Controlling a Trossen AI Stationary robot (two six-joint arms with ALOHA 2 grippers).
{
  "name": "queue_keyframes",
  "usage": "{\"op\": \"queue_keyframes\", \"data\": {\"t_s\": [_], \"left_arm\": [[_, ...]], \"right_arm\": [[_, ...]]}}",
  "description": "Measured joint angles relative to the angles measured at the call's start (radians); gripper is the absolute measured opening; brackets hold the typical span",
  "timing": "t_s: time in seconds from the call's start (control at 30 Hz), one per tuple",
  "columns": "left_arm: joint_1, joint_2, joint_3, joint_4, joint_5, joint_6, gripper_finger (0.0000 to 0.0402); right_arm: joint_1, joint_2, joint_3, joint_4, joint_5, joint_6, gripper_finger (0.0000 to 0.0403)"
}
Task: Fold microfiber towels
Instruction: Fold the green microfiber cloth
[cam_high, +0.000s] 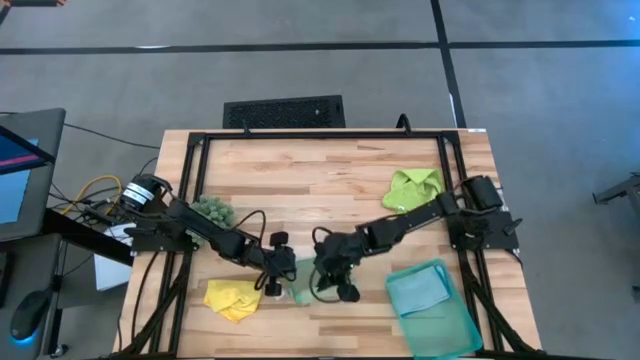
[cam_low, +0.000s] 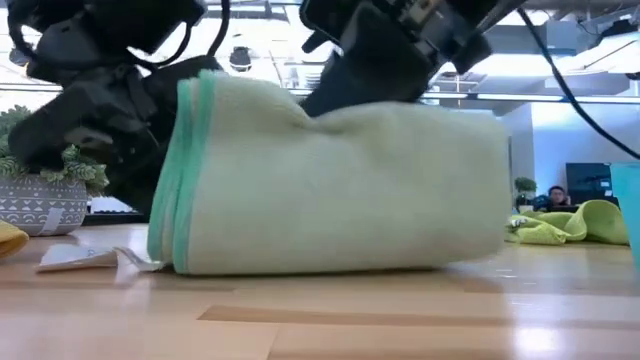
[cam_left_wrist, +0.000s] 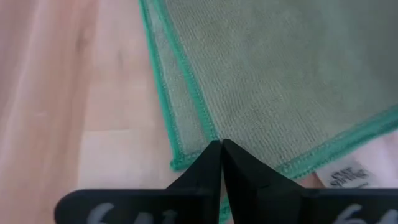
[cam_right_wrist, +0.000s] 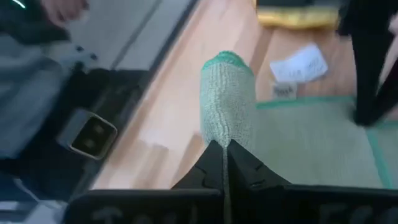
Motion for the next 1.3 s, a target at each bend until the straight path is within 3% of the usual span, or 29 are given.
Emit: {"op": "queue_keyframes", "data": {"t_s": [0.27, 0.47, 0.67, 0.77, 0.87, 1.07, 1.3], "left_arm": [[0.005, 0.001, -0.070, 0.151, -0.039, 0.118, 0.0009], [0.019, -0.007, -0.062, 0.157, -0.042, 0.186, 0.0009], [0.020, -0.131, -0.057, -0.061, -0.061, 0.149, 0.0007], [0.022, -0.199, -0.122, -0.069, -0.066, 0.141, 0.0002], [0.047, -0.242, -0.218, 0.038, -0.079, 0.095, 0.0001], [0.075, -0.187, -0.399, 0.490, 0.007, 0.052, 0.0000], [0.075, -0.051, -0.364, 0.586, 0.036, 0.069, 0.0000]], "right_arm": [[-0.124, 0.069, 0.008, 0.065, -0.101, -0.019, 0.0020], [-0.194, 0.102, 0.004, 0.056, -0.157, -0.029, 0.0014], [-0.214, 0.120, 0.003, 0.031, -0.190, -0.060, 0.0023], [-0.211, 0.120, 0.003, 0.031, -0.191, -0.096, 0.0018], [-0.209, 0.121, 0.003, 0.050, -0.183, -0.102, 0.0016], [-0.212, 0.122, 0.004, 0.117, -0.180, -0.094, 0.0023], [-0.225, 0.163, 0.009, 0.166, -0.154, -0.099, 0.0021]]}}
